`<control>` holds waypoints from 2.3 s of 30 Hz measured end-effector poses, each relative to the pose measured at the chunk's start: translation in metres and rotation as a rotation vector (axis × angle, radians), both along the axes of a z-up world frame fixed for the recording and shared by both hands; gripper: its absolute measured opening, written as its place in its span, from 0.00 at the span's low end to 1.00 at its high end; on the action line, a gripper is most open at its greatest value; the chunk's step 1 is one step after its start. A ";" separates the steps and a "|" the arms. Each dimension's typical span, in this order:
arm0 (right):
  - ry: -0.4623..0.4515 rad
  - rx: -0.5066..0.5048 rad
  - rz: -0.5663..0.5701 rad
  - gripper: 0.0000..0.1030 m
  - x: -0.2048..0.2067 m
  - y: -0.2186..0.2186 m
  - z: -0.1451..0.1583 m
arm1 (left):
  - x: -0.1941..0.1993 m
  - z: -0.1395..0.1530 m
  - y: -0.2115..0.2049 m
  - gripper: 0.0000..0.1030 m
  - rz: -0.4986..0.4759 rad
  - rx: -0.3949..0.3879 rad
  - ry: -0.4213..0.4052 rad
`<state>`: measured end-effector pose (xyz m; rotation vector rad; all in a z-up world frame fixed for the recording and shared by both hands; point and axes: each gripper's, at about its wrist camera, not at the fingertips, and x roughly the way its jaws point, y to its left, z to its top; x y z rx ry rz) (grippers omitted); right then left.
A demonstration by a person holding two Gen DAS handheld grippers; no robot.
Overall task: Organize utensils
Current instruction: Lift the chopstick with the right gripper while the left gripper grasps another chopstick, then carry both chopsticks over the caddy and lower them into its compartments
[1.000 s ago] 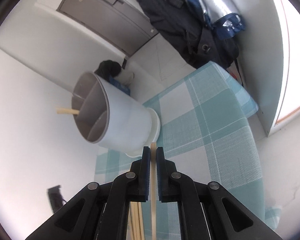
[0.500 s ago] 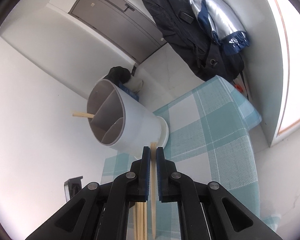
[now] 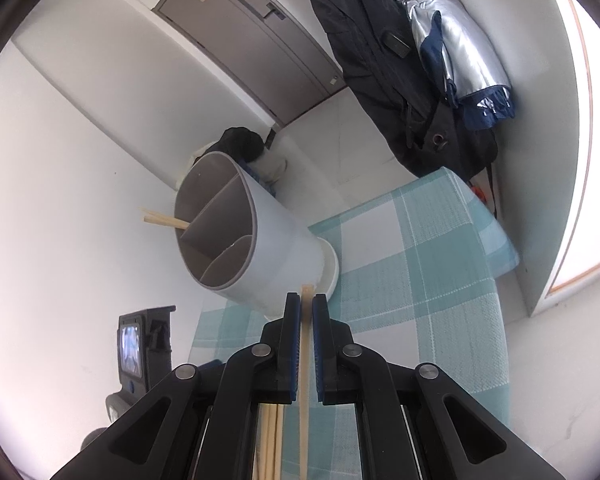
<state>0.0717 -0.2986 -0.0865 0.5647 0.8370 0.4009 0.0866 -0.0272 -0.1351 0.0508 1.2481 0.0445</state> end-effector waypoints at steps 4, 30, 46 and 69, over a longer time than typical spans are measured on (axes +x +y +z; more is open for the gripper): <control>0.001 0.015 -0.001 0.05 0.001 -0.001 0.001 | 0.002 0.001 -0.010 0.04 -0.036 -0.047 0.023; -0.339 -0.238 0.115 0.05 -0.067 0.065 0.057 | -0.071 0.126 0.023 0.02 -0.089 -0.259 -0.581; -0.385 -0.313 0.105 0.05 -0.089 0.085 0.063 | -0.070 0.134 0.027 0.02 -0.118 -0.237 -0.518; -0.414 -0.239 0.052 0.05 -0.072 0.065 0.094 | -0.051 0.186 0.016 0.02 -0.202 -0.262 -0.480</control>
